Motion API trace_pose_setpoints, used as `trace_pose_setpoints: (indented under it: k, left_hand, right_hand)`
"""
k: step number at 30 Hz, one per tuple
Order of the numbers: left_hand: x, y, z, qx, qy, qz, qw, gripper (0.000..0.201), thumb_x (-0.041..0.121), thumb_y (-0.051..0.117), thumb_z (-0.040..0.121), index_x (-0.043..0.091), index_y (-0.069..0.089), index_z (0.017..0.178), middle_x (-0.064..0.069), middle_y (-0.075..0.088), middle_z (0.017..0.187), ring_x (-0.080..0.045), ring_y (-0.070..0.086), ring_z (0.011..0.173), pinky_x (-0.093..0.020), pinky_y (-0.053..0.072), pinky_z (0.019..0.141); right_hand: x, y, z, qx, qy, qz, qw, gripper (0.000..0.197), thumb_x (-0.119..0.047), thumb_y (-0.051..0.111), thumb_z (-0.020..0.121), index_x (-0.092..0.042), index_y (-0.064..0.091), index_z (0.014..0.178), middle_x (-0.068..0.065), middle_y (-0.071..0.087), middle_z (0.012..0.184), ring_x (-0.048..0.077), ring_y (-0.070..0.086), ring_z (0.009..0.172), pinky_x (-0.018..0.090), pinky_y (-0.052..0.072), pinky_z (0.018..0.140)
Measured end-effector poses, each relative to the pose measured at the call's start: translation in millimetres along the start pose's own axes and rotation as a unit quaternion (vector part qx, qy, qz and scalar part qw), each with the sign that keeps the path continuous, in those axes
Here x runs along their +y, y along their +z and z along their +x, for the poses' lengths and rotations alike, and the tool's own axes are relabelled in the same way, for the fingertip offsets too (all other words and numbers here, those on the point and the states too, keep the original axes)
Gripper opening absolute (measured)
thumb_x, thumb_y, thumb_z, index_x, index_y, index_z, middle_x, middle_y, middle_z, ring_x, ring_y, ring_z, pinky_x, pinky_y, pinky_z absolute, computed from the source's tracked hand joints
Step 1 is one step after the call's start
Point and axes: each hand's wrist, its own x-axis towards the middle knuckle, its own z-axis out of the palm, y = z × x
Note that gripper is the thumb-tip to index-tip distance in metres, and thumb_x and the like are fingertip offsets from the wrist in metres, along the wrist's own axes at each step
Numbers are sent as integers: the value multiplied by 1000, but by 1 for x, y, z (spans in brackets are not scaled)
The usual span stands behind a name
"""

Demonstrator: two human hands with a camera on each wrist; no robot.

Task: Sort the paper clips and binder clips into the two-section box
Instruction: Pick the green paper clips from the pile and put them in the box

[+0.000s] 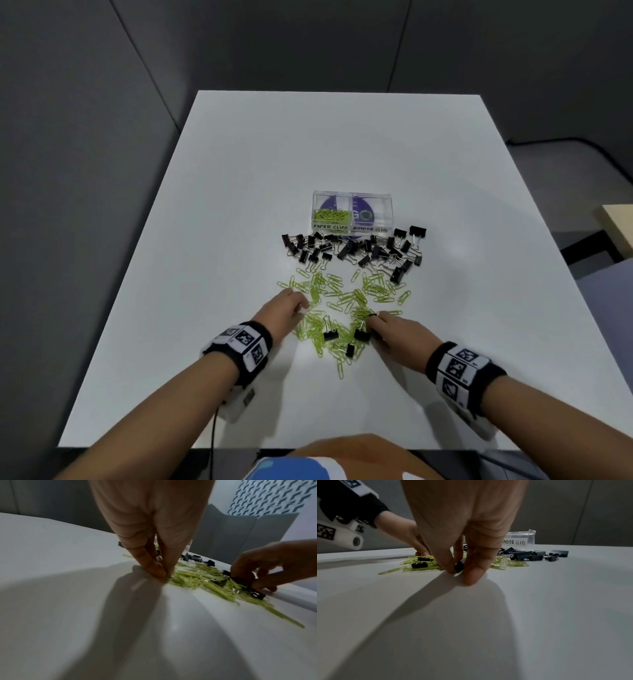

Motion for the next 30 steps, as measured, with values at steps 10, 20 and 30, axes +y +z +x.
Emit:
trace_pose_setpoints:
  k: [10, 20, 30]
  left_hand:
    - [57, 9, 12, -131, 158, 208, 956, 32, 31, 54, 90, 14, 54, 118, -7, 54, 115, -25, 56, 102, -34, 46, 77]
    - [48, 8, 16, -164, 118, 157, 967, 33, 11, 53, 91, 14, 52, 123, -9, 54, 123, -27, 55, 111, -37, 48, 93]
    - [47, 11, 18, -158, 122, 183, 963, 29, 14, 52, 92, 11, 54, 121, -11, 48, 122, -30, 56, 105, -36, 46, 85]
  right_hand:
    - [7, -8, 2, 75, -42, -35, 996, 40, -22, 73, 72, -15, 51, 104, 7, 61, 97, 24, 61, 78, 28, 49, 51]
    - [1, -9, 16, 9, 28, 11, 1000, 44, -27, 53, 90, -15, 38, 130, 6, 46, 123, 24, 50, 106, 35, 50, 81]
    - [5, -9, 27, 9, 15, 53, 998, 17, -14, 46, 89, -7, 48, 105, 10, 49, 107, 18, 42, 75, 33, 45, 66]
